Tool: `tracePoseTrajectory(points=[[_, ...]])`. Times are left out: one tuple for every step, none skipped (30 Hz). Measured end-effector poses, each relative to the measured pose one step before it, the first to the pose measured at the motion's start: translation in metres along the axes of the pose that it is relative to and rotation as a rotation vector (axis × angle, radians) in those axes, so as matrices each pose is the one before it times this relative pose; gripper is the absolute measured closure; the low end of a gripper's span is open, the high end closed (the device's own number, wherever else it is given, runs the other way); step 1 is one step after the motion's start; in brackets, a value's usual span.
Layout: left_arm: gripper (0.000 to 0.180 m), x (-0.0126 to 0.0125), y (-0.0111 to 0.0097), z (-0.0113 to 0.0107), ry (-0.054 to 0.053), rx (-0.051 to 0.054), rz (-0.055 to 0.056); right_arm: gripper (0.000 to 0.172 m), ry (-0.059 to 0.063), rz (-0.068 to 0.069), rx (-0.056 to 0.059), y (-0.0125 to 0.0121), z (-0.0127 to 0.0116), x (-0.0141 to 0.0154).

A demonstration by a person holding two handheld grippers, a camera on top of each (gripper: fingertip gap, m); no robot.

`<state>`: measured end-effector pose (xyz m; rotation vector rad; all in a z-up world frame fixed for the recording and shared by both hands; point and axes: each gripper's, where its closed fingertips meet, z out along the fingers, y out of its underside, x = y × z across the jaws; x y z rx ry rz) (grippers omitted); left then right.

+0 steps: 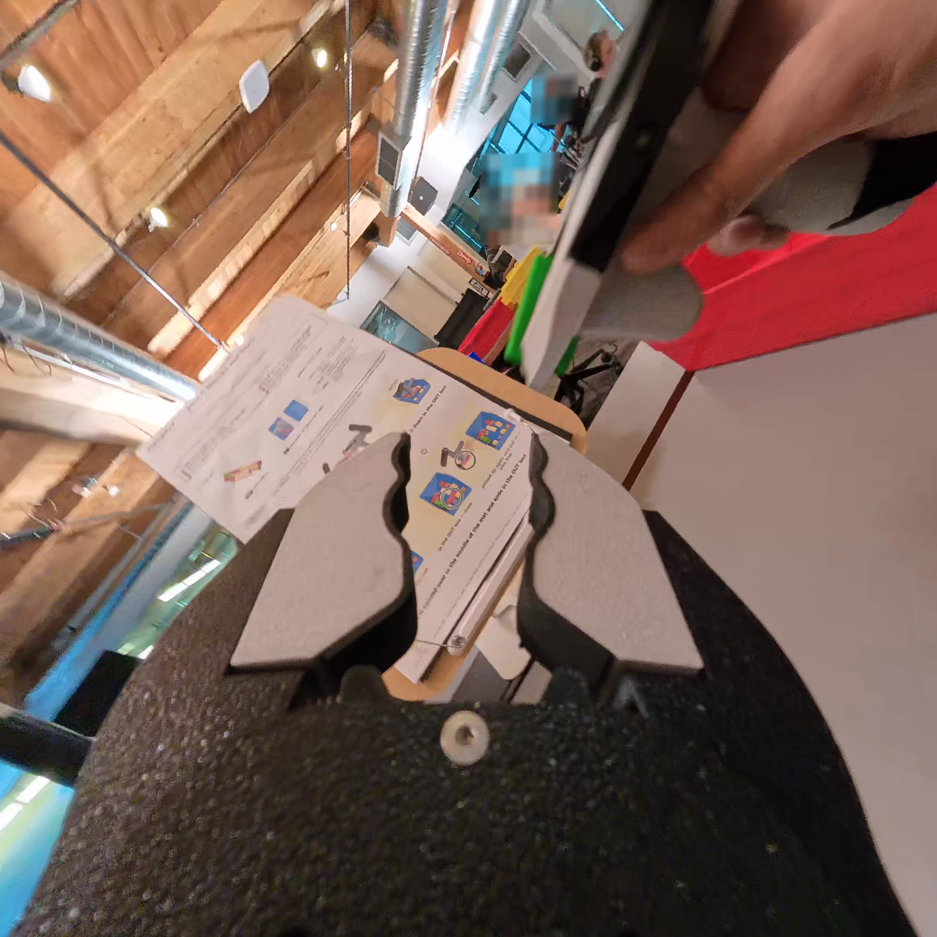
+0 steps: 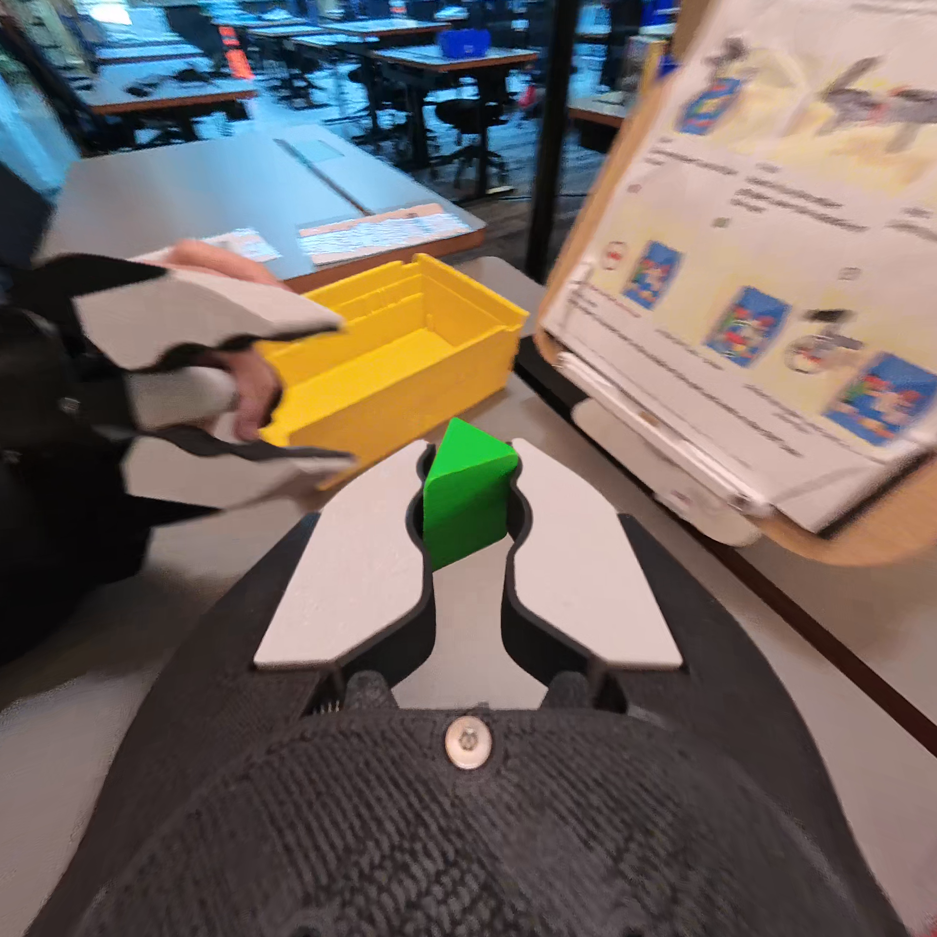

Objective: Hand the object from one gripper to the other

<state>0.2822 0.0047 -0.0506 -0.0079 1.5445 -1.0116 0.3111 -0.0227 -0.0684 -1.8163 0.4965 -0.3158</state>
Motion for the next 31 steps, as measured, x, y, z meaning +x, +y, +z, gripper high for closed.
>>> tracePoseTrajectory(points=[[0.136,-0.00404,0.00319,-0.00085,-0.0002,-0.0036,-0.0523,0.146,0.0702,0.0163,-0.0004,0.00218,-0.01152,0.02026],[0.136,-0.00355,0.00393,-0.0005,0.004,-0.0078,-0.0555,0.146,0.0725,0.0224,-0.0122,0.00494,-0.01187,0.02299],[0.139,-0.00405,0.00462,-0.00031,-0.0017,-0.0122,-0.0535,0.146,0.078,0.026,-0.0172,0.00692,-0.01178,0.02575],[0.142,-0.0045,0.00503,-0.00002,-0.0063,-0.017,-0.0471,0.146,0.0848,0.0211,-0.0078,0.00658,-0.01123,0.02781],[0.144,-0.00335,0.00535,0.00015,-0.0015,-0.0203,-0.038,0.146,0.0907,0.015,-0.0108,0.0081,-0.01013,0.02954],[0.145,-0.00194,0.00554,0.00041,0.0047,-0.0216,-0.0279,0.146,0.0958,0.0123,-0.0281,0.01142,-0.0083,0.03075],[0.147,-0.00174,0.00554,0.00063,0.0016,-0.0217,-0.0197,0.146,0.0976,0.0123,-0.0381,0.01387,-0.00593,0.03104],[0.149,-0.0022,0.00488,0.00065,-0.005,-0.0193,-0.0143,0.146,0.0867,0.0131,-0.04,0.01525,-0.00261,0.02885],[0.149,-0.00125,0.00414,0.0008,-0.0013,-0.0178,-0.01,0.146,0.0659,0.0131,-0.0497,0.01666,0.00027,0.02453],[0.149,0.00024,0.00359,0.00077,0.0076,-0.0168,-0.0052,0.146,0.0521,0.0116,-0.0537,0.01662,0.00243,0.02054],[0.149,0.00109,0.00281,0.00074,0.0102,-0.0126,-0.0013,0.146,0.0479,0.0098,-0.0434,0.01444,0.0044,0.01776],[0.15,0.00076,0.00188,0.00068,0.0058,-0.0072,-0.0005,0.146,0.0355,0.0117,-0.0346,0.01277,0.00693,0.01337],[0.15,0.00048,0.00138,0.00074,0.0029,-0.0034,-0.0017,0.146,0.0147,0.0109,-0.0284,0.01071,0.00911,0.00789],[0.151,0.00156,0.00138,0.00088,0.0084,-0.003,-0.0032,0.145,-0.0015,0.0093,-0.027,0.01004,0.00943,0.00348],[0.151,0.00263,0.00141,0.00104,0.0151,-0.0046,-0.0031,0.145,-0.0107,0.0071,-0.0349,0.00953,0.00797,0.00069],[0.151,0.0023,0.00106,0.00068,0.0132,-0.0045,0.0004,0.145,-0.0004,0.006,-0.0305,0.00725,0.00642,0.00117],[0.151,0.00114,0.00073,0.00042,0.0048,-0.0048,0.0041,0.145,0.0004,-0.001,-0.0169,0.00458,0.00543,0.00019],[0.151,0.00033,0.00079,0.00028,0.0002,-0.0066,0.0056,0.145,-0.0134,-0.0053,-0.015,0.00365,0.00425,-0.00257],[0.151,0.00069,0.00119,0.00018,0.0046,-0.0081,0.0041,0.144,-0.0188,0.0014,-0.0213,0.00345,0.0032,-0.00352],[0.151,0.00087,0.00171,0.00024,0.0083,-0.0089,-0.0006,0.139,-0.014,0.014,-0.0176,0.00214,0.00223,-0.00266],[0.151,0.00019,0.00234,0.00025,0.0061,-0.0101,-0.0074,0.127,-0.0078,0.0174,-0.0033,-0.00026,0.00151,-0.0021],[0.151,-0.00113,0.00233,0.00002,0.0008,-0.0102,-0.0129,0.12,-0.0053,0.0051,0.0081,-0.00219,0.00003,-0.00233],[0.151,-0.00229,0.00183,-0.00039,-0.0034,-0.0064,-0.0155,0.12,0.0043,-0.0079,0.014,-0.00338,-0.00185,-0.00124],[0.151,-0.00265,0.0012,-0.00089,-0.0035,-0.0012,-0.0151,0.118,0.0202,-0.0114,0.0158,-0.00422,-0.00321,0.00086],[0.151,-0.00305,0.00097,-0.00145,-0.003,-0.0003,-0.0132,0.113,0.0231,-0.0077,0.0118,-0.00394,-0.00417,0.00138],[0.151,-0.0038,0.00126,-0.00196,-0.0053,-0.0037,-0.0116,0.109,0.0161,-0.0046,0.0101,-0.00438,-0.00498,0.00044],[0.151,-0.00462,0.00212,-0.00228,-0.0074,-0.0098,-0.0097,0.108,0.005,-0.0063,0.0187,-0.00565,-0.00569,-0.00133],[0.151,-0.00548,0.0027,-0.00309,-0.0087,-0.0143,-0.0047,0.108,-0.0032,-0.0056,0.0282,-0.00726,-0.00631,-0.00271],[0.151,-0.0061,0.00324,-0.00399,-0.0078,-0.0172,0.0017,0.107,-0.0062,-0.0025,0.0305,-0.00801,-0.00659,-0.00331],[0.151,-0.00568,0.00449,-0.00504,-0.0014,-0.0237,0.0066,0.107,-0.01,-0.0009,0.0328,-0.00852,-0.00659,-0.0042],[0.151,-0.00544,0.00614,-0.0057,0.0043,-0.0333,0.0088,0.107,-0.0163,-0.0014,0.0361,-0.00907,-0.0063,-0.00522]])
